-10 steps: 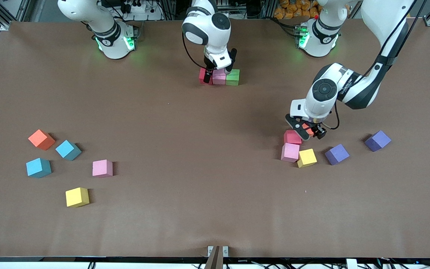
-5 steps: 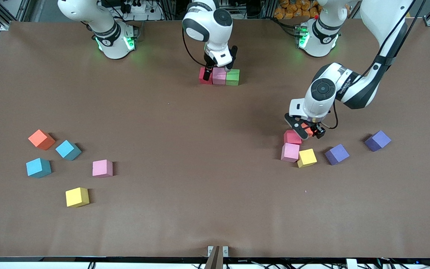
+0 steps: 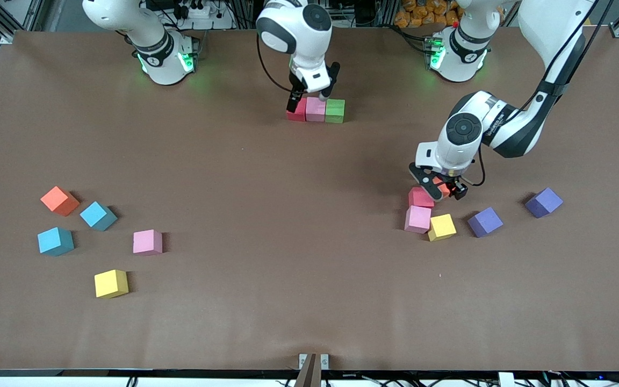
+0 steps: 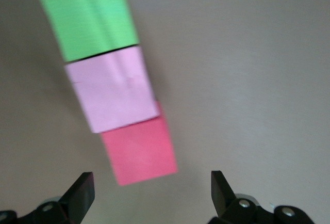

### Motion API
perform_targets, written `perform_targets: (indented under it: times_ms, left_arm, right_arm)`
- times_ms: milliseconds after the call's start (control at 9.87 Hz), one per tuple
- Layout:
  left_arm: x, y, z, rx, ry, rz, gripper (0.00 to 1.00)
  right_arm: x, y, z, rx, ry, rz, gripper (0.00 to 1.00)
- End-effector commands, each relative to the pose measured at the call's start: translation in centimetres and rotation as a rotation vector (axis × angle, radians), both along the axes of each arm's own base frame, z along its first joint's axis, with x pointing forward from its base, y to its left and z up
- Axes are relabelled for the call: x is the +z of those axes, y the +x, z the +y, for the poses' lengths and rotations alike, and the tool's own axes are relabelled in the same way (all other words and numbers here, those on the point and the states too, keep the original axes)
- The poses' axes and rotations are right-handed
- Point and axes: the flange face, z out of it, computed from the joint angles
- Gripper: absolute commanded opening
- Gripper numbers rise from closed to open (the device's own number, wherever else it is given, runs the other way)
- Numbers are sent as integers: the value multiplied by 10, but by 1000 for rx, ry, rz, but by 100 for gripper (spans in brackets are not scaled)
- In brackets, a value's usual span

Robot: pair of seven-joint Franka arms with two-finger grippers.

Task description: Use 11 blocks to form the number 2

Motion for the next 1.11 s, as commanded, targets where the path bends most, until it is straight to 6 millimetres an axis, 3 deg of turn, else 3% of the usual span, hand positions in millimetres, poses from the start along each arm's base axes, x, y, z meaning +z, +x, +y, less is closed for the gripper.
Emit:
perform_targets:
  times_ms: [0,101,304,507,811,912,1013]
  left_arm:
    - [-3,-1,-1,-8,4,-19,92]
    - [-3,-1,-2,-10,1,-22,92]
    - [-6,-1,-3,-11,-7,-20,92]
    - [-10,-2,-3,-30,1,-19,92]
    - [-14,-2,-1,-31,-16,-24,89]
    - [-15,-1,0,-27,-19,-26,83]
    - [-14,0,0,-26,-28,-33,63]
  right_arm:
    - [34,72,-26,-140,-1,4,100]
    - [51,104,-36,-192,0,5,100]
    - [65,166,-79,-314,4,2,100]
    - [66,233,-136,-458,11,-10,100]
    - [79,303,-229,-647,32,-38,100]
    - [81,323,-257,-698,39,-49,100]
    - [84,339,-284,-748,44,-57,100]
